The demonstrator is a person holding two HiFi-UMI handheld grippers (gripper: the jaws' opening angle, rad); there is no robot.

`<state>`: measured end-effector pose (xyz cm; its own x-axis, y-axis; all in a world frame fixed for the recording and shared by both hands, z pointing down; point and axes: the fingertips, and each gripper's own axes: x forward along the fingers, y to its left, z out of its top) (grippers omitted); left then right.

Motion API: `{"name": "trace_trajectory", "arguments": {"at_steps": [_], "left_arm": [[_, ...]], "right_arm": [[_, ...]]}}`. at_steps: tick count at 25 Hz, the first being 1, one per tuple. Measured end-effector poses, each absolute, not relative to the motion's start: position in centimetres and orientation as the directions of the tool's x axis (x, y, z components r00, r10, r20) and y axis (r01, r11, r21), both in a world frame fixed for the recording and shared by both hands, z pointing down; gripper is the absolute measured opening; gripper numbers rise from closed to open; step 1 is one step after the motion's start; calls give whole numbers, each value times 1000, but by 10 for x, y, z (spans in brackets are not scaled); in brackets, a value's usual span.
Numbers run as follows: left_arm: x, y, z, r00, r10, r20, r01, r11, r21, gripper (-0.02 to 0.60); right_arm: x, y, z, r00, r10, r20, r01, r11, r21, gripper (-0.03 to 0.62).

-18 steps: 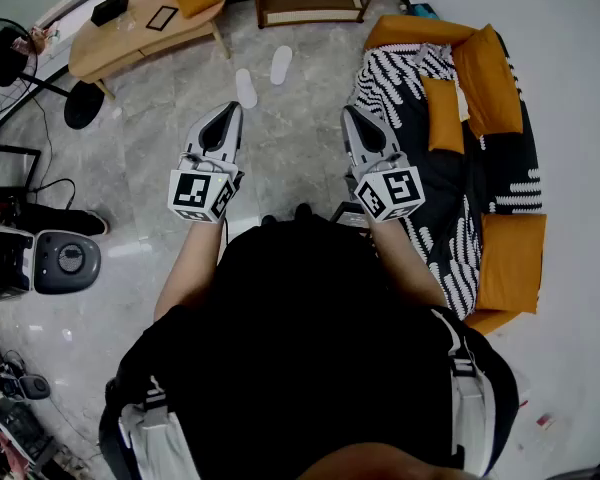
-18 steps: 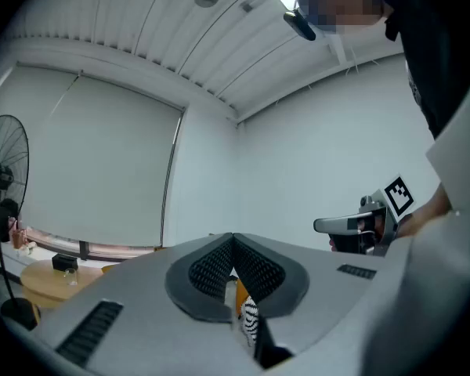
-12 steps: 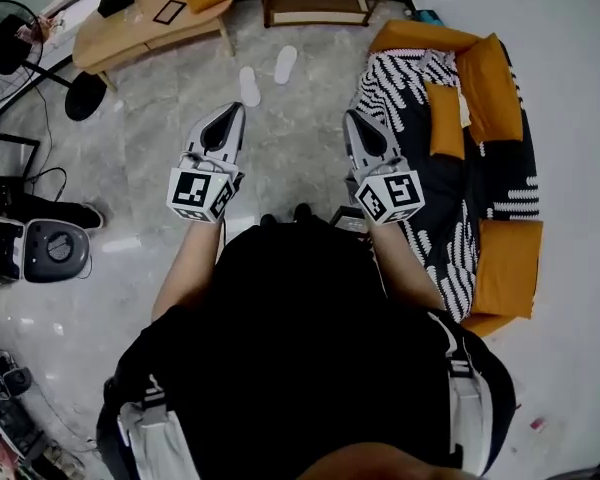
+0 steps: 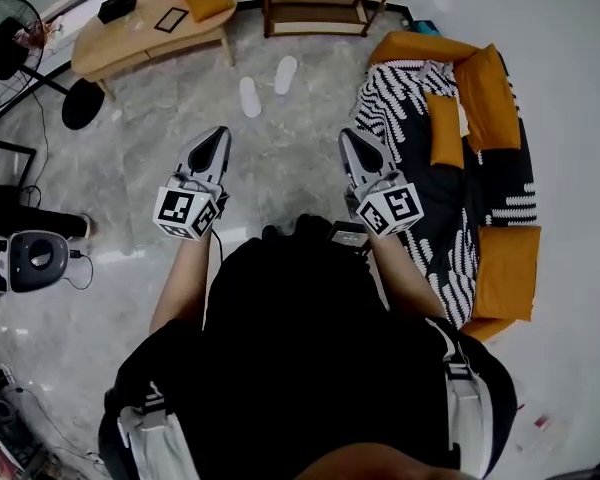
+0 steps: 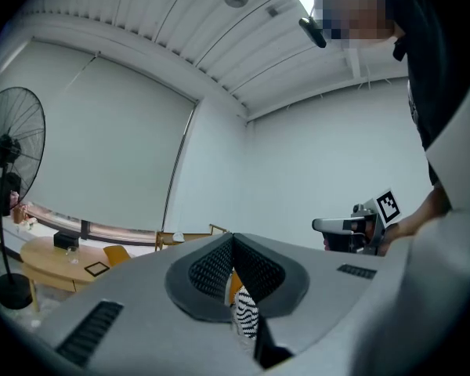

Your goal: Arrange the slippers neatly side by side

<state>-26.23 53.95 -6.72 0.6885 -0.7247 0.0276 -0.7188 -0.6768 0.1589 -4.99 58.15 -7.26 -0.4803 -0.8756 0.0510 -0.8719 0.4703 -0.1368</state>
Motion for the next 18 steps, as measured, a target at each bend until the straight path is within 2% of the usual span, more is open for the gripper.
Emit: {"name": "trace_trajectory", "arguments": {"at_steps": [6, 14, 18], "left_arm": [[-270, 516, -48, 708, -705, 38, -696, -688, 204, 15], [-240, 439, -28, 703, -708, 64, -704, -680, 207, 15], [-220, 388, -22, 701, -704, 110, -710, -678, 190, 15]], "right_arm": [[-56, 562, -68, -464, -881, 89, -883, 451, -132, 31], [-11, 493, -34, -419, -901, 118, -901, 395, -179, 31], [3, 441, -29, -481, -872, 93, -869, 460, -182, 31]]}}
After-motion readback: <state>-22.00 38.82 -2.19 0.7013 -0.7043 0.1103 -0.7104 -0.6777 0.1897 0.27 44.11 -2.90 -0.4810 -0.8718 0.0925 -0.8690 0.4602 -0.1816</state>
